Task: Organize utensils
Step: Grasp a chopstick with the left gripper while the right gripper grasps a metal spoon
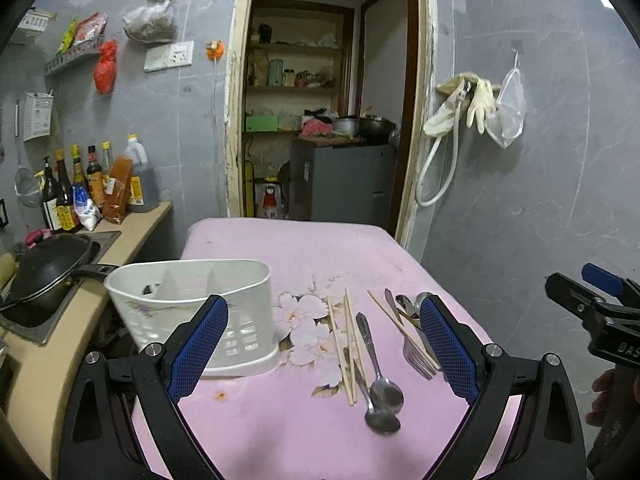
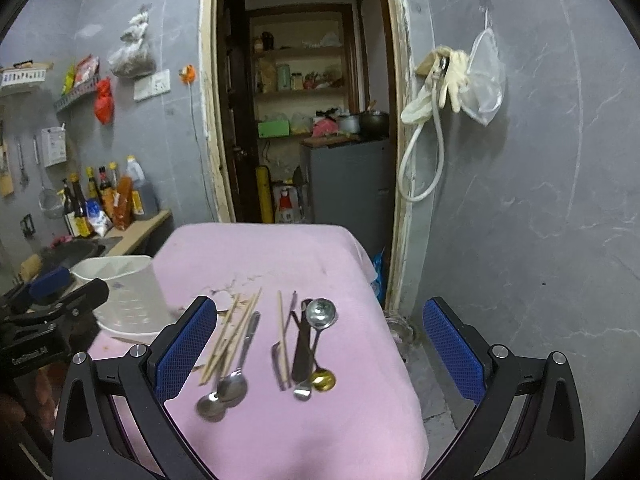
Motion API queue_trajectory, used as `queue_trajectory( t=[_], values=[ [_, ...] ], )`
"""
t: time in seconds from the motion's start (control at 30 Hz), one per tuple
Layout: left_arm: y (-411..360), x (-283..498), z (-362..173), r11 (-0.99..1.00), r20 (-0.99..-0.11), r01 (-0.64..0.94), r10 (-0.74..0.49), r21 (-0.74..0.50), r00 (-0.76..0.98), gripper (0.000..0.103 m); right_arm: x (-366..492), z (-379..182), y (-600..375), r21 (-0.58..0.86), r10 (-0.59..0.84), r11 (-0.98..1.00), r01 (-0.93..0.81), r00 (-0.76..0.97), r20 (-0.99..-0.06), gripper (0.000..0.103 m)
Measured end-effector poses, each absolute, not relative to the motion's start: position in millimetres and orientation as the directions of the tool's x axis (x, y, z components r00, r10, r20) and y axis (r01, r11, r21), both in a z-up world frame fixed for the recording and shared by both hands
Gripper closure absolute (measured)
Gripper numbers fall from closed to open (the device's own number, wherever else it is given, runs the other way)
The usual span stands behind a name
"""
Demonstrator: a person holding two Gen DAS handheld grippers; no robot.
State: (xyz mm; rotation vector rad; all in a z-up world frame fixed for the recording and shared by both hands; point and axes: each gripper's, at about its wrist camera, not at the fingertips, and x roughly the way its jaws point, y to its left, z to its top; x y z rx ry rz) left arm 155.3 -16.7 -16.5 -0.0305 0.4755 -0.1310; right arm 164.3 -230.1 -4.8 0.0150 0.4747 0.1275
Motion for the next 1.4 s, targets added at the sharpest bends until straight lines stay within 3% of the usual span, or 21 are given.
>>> queue_trajectory(
  t=[0.33,0.57,0.67,0.77,0.87,1.23,1.4],
  values=[
    [-37,251,-68,0.992,-0.602,0.094,-0.124,-0.081,0.788,0.012,266,-63,-252,0.079,0.14,0.99,-0.115,0.785,-0.603,0.0],
    [-38,306,-114,0.994,-0.739,0.074,-0.107,-0.077,0.666,0.052,312,-98,-247,0.12,0.162,0.987,-0.109,0.707,-0.689,0.0],
    [-34,323,-132,0.995,-0.792,0.056,-0.098,-0.08,0.603,0.065,324,-110,-246,0.146,0.183,0.983,-0.112,0.671,-0.719,0.007],
    [-33,332,-145,0.996,-0.828,0.049,-0.094,-0.081,0.553,0.071,333,-119,-243,0.168,0.192,0.981,-0.099,0.638,-0.746,0.014],
    [-28,341,-156,0.995,-0.855,0.036,-0.1,-0.095,0.508,0.072,341,-123,-238,0.184,0.197,0.979,-0.086,0.62,-0.759,0.015],
    [-30,359,-159,0.996,-0.903,0.044,-0.091,-0.08,0.42,0.073,354,-137,-219,0.087,0.082,0.996,-0.021,0.609,-0.789,0.037],
    [-43,374,-158,0.997,-0.918,0.055,-0.068,-0.05,0.391,0.092,349,-144,-209,-0.005,0.002,1.0,-0.009,0.631,-0.776,0.044]
  ],
)
